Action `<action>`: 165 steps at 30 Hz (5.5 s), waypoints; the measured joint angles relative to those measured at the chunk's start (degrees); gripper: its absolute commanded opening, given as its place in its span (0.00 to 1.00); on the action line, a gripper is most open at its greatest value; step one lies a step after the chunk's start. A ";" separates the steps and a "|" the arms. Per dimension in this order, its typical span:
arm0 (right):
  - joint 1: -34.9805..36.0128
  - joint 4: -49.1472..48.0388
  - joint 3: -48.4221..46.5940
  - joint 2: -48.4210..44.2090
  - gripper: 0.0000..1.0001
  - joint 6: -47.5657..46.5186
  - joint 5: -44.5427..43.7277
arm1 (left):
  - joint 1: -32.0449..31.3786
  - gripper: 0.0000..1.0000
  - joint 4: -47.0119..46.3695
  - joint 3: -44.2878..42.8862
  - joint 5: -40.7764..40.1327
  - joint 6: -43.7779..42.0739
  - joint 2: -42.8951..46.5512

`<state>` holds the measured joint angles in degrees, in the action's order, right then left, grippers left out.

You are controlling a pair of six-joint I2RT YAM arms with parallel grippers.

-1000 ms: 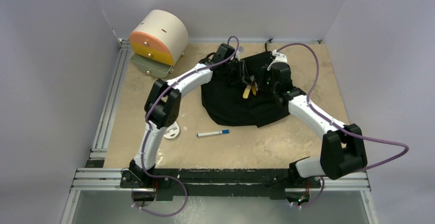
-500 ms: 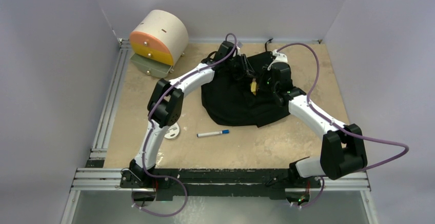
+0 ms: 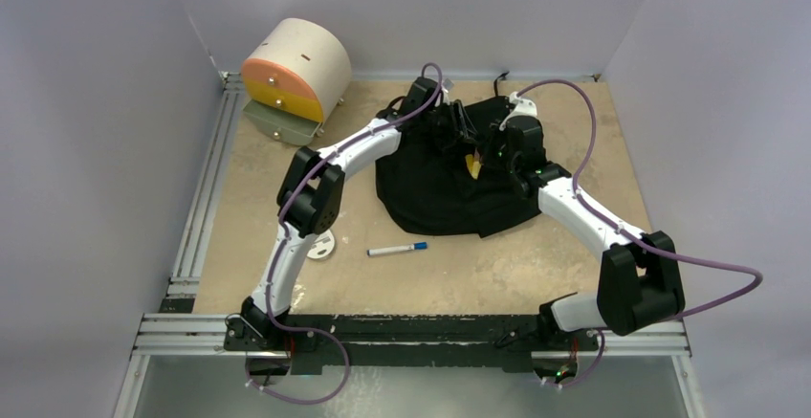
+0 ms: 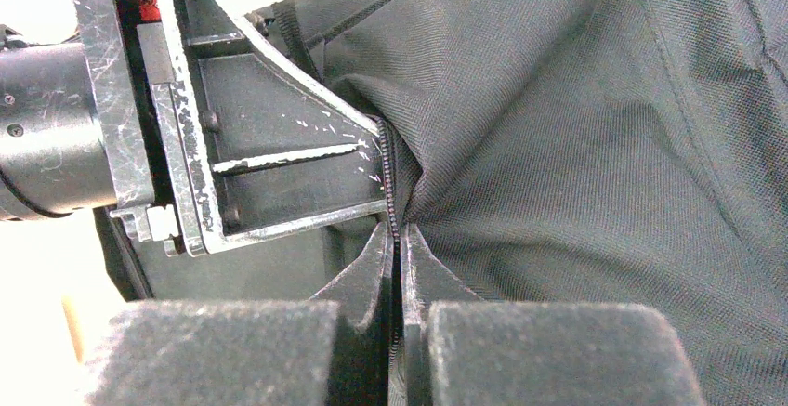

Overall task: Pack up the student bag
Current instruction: Place the stationery in the student bag, then pick up the stationery from the center of the board, then place the stationery in the student bag.

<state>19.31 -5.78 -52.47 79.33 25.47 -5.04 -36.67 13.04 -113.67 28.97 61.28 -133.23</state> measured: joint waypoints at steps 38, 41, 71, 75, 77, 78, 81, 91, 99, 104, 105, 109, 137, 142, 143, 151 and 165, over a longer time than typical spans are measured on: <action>0.07 0.76 0.00 -0.22 0.00 0.02 0.13 | -4.68 0.59 0.22 56.24 -11.85 -37.20 45.88; 0.07 0.76 0.00 -0.22 0.00 0.02 0.15 | -7.63 0.62 1.14 59.71 -15.58 -39.23 46.47; 0.07 0.76 0.00 -0.15 0.00 0.02 0.37 | -14.14 0.59 6.34 61.35 -27.28 -46.77 39.36; 0.07 0.72 0.00 0.07 0.00 0.02 0.57 | -15.08 0.48 6.36 61.29 -28.04 -47.08 39.15; 0.07 0.72 0.00 0.11 0.00 0.02 0.57 | -15.52 0.41 6.36 61.18 -28.65 -47.23 38.93; 0.07 0.72 0.00 0.11 0.00 0.02 0.57 | -15.74 0.38 6.43 61.05 -28.94 -47.28 38.77; 0.07 0.72 0.00 0.13 0.00 0.02 0.59 | -16.41 0.29 6.43 60.74 -29.42 -47.34 38.40; 0.07 0.72 0.00 0.13 0.00 0.02 0.63 | -18.18 0.00 6.45 60.48 -28.85 -47.25 38.07; 0.07 0.72 0.00 0.13 0.00 0.02 0.72 | -21.31 0.00 6.38 60.48 -23.23 -49.77 38.07; 0.07 0.72 0.00 0.15 0.00 0.02 0.74 | -24.20 0.00 6.84 60.22 -18.36 -51.25 38.12; 0.07 0.72 0.00 0.17 0.00 0.02 0.76 | -24.22 0.00 6.88 60.06 -17.86 -51.23 38.21; 0.07 0.72 0.00 0.17 0.00 0.02 0.87 | -24.00 0.00 6.38 59.54 -17.38 -50.45 40.33; 0.07 0.74 0.00 0.17 0.00 0.02 1.40 | -7.65 0.00 -2.25 40.02 -4.44 -27.06 32.30; 0.07 0.74 0.00 0.17 0.00 0.04 1.40 | -5.99 0.00 -1.18 37.05 -3.52 -24.57 28.89; 0.07 0.74 0.00 0.17 0.00 0.04 1.40 | -5.53 0.00 -1.01 36.22 -3.30 -24.28 28.37; 0.07 0.74 0.00 0.17 0.00 0.04 1.40 | -3.26 0.00 -1.70 30.05 -1.40 -22.80 23.69; 0.07 0.74 0.00 0.17 0.00 0.09 1.42 | -2.25 0.00 1.53 17.68 -1.73 -20.74 13.51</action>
<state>19.38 -5.04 -52.47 79.50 25.56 -3.62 -38.92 14.57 -95.98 27.24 40.53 -119.72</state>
